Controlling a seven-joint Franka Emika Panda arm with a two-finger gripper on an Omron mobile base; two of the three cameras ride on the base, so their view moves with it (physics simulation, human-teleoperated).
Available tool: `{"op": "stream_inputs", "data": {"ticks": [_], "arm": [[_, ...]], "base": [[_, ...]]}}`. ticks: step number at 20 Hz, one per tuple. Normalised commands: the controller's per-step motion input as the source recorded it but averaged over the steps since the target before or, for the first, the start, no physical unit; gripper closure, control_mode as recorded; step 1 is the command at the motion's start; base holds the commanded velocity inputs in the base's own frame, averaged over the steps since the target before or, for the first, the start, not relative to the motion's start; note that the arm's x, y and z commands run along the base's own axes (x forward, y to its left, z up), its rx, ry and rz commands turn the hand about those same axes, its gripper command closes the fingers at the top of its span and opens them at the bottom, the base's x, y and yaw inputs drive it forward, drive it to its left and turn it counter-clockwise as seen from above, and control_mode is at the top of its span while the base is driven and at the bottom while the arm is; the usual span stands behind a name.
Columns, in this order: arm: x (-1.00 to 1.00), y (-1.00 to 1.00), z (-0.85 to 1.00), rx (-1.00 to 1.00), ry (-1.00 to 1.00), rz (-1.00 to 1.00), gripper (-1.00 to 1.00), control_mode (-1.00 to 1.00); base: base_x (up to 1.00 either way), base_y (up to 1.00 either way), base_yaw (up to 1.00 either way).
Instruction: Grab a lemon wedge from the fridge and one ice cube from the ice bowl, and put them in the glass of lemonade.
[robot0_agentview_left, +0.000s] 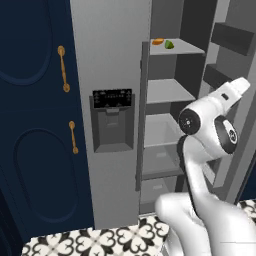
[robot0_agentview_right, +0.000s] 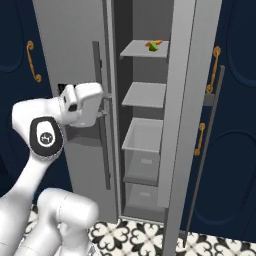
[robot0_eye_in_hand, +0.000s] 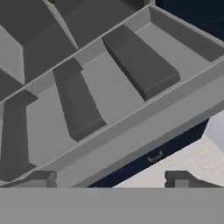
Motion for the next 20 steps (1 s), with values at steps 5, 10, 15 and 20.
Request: {"op": "stream_inputs", "data": {"ticks": [5,10,15,20], "arm": [[-0.81,1.00,-0.44,0.51,-0.19,-0.05,-1.00,-1.00],[-0.35,0.60,-0.60,0.72,-0.11,0.07,-1.00,-1.00],[-0.05,0.05,-0.84,0.63,-0.03,0.31,-1.00,-1.00],[-0.01,0.16,-0.45,0.18,0.00,0.21,-1.00,-1.00]], "base": [[0.00,0.00,0.00],[0.00,0.00,0.00],[0.00,0.00,0.00],[0.00,0.00,0.00]]}}
